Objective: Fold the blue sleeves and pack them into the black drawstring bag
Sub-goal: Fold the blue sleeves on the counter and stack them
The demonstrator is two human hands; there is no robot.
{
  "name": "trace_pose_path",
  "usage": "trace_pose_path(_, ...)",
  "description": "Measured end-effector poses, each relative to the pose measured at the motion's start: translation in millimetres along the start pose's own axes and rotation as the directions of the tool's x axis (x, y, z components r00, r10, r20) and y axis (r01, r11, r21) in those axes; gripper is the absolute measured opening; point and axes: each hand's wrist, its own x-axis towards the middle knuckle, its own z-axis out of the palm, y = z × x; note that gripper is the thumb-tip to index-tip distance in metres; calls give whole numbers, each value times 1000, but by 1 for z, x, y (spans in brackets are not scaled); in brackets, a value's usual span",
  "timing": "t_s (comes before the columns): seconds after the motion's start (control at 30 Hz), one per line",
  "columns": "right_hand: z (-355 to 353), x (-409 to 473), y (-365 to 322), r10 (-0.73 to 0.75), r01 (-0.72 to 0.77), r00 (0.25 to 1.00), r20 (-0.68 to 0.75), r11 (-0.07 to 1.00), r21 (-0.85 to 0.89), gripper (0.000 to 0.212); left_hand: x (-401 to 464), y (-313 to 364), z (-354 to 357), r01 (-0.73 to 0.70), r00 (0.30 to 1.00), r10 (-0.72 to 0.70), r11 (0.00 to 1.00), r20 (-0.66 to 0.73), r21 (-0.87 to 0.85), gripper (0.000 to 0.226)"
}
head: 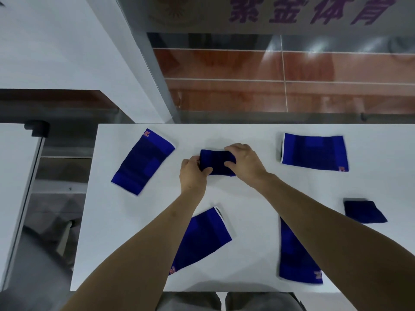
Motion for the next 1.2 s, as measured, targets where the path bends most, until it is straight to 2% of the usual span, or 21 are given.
trace_pose_path(0.1, 3, -3, -3, 15, -10, 999, 37, 991, -130, 49, -3, -4, 4, -30, 999, 29, 999, 15, 43, 38)
trace_pose_path(0.17, 5, -8, -4, 65, -55, 996, 64, 988, -144, 48, -5, -7, 6, -52, 999, 51, 996, 20, 77, 35)
trace_pose_path(0.3, 10, -19, -5, 189, -191, 973, 134, 982, 1, 32, -9, -11, 10, -105, 994, 100, 987, 44, 121, 32)
trace_pose_path(0.4, 12, -30, -4, 304, -332, 941, 151, 914, 232, 22, -14, -12, 10, -81, 996, 76, 993, 50, 91, 36)
trace_pose_path(0.47, 12, -39, -3, 344, -390, 920, 186, 844, 368, 20, -18, -9, 8, -25, 999, 24, 1000, 39, 15, 41)
trace_pose_path(0.53, 10, -49, -3, 335, -394, 919, 207, 796, 459, 20, -22, -7, 6, 60, 998, -55, 989, 37, -135, 49)
trace_pose_path(0.63, 6, -66, -2, 354, -397, 914, 198, 688, 608, 18, -34, -4, 3, 160, 984, -114, 907, 140, -389, 58)
trace_pose_path(0.77, -4, -85, -1, 407, -360, 904, 135, 549, 755, 15, -51, 3, 4, 217, 949, -49, 816, 310, -535, 62)
trace_pose_path(0.93, -13, -101, 2, 419, -292, 905, 71, 490, 822, 24, -65, 14, 3, 189, 953, 13, 756, 303, -627, 39)
trace_pose_path(1.0, -12, -106, 3, 379, -239, 925, 26, 529, 814, 23, -68, 18, 3, 113, 969, 44, 799, 244, -591, 30)
trace_pose_path(1.07, -12, -111, 4, 321, -185, 946, -35, 626, 757, 25, -71, 19, 3, 32, 973, 102, 832, 209, -554, 24)
trace_pose_path(1.13, -12, -113, 4, 271, -155, 961, -58, 700, 697, 34, -72, 19, 3, -15, 962, 157, 849, 225, -528, 27)
trace_pose_path(1.2, -12, -115, 7, 258, -161, 965, -49, 728, 666, 43, -74, 19, 3, -68, 946, 204, 883, 250, -464, 37)
